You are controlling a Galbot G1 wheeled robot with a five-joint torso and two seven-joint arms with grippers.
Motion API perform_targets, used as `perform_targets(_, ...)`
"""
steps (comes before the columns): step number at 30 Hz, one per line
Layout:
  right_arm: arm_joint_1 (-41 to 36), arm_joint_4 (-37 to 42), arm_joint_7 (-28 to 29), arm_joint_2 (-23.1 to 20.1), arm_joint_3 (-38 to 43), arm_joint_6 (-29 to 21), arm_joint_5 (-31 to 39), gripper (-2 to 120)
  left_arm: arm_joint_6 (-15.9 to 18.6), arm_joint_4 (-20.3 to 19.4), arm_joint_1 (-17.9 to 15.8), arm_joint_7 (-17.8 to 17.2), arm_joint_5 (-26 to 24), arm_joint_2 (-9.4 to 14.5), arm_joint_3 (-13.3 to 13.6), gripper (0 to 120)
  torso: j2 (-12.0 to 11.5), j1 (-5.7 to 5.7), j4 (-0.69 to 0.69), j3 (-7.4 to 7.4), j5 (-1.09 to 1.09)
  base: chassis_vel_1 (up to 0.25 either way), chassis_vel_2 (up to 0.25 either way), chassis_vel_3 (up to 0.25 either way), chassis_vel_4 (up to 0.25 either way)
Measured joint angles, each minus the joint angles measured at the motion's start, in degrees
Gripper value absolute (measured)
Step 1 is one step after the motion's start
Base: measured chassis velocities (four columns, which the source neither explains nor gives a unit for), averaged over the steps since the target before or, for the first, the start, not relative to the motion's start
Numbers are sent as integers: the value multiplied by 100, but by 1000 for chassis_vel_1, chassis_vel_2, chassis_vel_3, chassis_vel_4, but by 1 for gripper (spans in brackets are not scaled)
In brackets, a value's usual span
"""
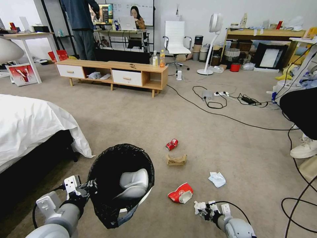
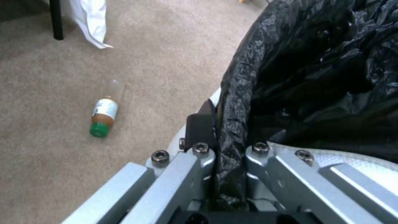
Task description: Pick up the trash bin and place the garbage on the floor into it.
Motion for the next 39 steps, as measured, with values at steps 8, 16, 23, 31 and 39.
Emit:
perform_targets(8,-102,395,0,-89,-12,51,-42,0,0,11,9,5,47,-13,31,3,0,0,0,0,0,0,0,0,0)
perform_targets(16,-237,894,0,-185,143,110,-8,0,0,12,23,7,48,-7,40,3,0,0,0,0,0,0,0,0,0)
perform_targets(23,-504,1736,16,-383,575,178,213,0,0,20,13,6,36,13,26,3,0,0,-1,0,0,0,0,0,0)
perform_targets(31,-685,2565,11,-670,937,387,454,0,0,67,-9,4,26,31,30,3,0,0,-1,0,0,0,0,0,0)
perform_targets(39,-693,3791,-471,-1266,780,1132,1007,0,15,161,-25,5,21,56,76,3,0,0,0,0,-1,0,0,0,0)
